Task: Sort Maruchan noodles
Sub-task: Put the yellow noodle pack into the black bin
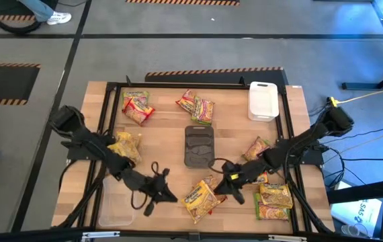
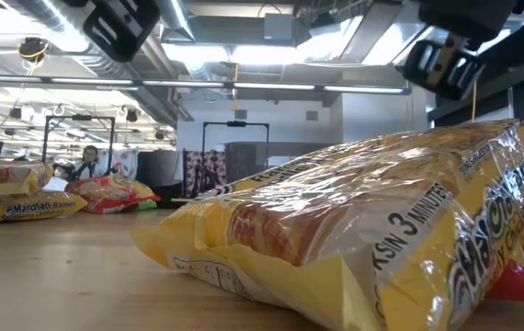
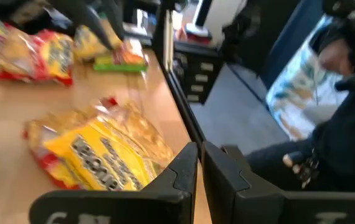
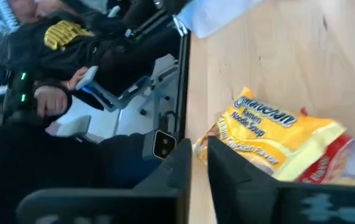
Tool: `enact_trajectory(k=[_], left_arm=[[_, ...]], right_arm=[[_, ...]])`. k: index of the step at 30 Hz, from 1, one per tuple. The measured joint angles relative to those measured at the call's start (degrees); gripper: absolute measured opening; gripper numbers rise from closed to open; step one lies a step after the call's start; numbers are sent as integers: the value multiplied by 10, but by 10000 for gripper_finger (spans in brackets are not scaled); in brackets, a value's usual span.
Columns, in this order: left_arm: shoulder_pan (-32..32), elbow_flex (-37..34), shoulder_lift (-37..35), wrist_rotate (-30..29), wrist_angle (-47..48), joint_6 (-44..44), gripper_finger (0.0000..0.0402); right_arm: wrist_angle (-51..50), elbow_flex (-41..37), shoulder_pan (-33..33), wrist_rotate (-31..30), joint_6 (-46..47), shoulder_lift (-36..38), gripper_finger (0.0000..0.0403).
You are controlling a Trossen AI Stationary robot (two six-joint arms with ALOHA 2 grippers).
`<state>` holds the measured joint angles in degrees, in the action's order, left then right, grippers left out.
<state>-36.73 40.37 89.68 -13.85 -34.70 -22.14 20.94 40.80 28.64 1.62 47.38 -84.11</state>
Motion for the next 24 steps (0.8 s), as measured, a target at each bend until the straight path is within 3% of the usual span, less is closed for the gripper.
enact_trajectory(k=[7,12,17,24], left_arm=[[-27,81,88,9,62,-3,18],[-37,116,152,9,65,-3,18],[-37,139,206,9,65,-21,18],[-29,163,268,15,66,-57,18]], right_arm=[[-8,40,-1,3,65,-67,180],[-84,69,-2,2,95,-87,256],[-122,88,-2,-11,127,-108,281],[-121,100,-2,-6,166,-135,271]])
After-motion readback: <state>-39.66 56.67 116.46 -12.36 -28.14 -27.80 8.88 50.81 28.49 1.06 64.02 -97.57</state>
